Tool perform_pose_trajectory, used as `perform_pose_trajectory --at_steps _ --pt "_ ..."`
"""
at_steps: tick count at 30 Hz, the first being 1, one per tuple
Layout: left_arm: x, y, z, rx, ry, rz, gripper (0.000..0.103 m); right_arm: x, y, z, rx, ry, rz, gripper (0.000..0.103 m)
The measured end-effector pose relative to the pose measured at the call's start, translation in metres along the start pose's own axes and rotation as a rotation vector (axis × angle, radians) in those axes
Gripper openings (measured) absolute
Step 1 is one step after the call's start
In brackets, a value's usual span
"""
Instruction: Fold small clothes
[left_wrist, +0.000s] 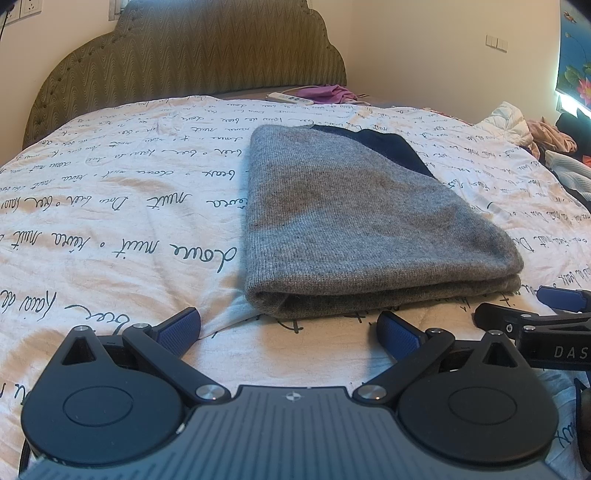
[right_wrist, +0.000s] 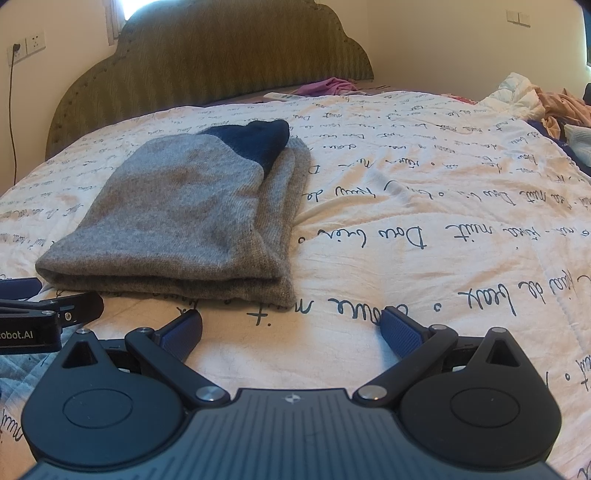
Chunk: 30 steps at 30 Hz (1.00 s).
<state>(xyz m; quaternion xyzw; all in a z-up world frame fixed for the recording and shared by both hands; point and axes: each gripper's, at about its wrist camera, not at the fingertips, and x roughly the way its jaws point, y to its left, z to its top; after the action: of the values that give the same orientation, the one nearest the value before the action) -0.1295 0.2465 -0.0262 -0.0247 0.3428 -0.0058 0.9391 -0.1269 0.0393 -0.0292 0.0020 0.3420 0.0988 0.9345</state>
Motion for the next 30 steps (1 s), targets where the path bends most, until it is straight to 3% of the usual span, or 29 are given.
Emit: perform_pose_trajectory --at_steps 8,21,25,30 --pt "-0.001 0.001 0.0 -0.006 -0.001 -0.006 0.103 -0.004 -0.013 0.001 0.062 -0.006 0.058 0.103" --pt "-0.033 0.002 0.004 -0.054 -0.018 -0.047 0.103 -0.025 0.0 0.005 0.031 0.051 0.023 0.103" --pt "-0.051 0.0 0.003 -0.049 -0.028 -0.043 0.103 -0.032 0.003 0.008 0.017 0.113 -0.029 0.103" --pt "-0.064 0.001 0.005 -0.047 -0.043 -0.056 0.103 -0.041 0.0 0.009 0.039 0.095 0.002 0.103"
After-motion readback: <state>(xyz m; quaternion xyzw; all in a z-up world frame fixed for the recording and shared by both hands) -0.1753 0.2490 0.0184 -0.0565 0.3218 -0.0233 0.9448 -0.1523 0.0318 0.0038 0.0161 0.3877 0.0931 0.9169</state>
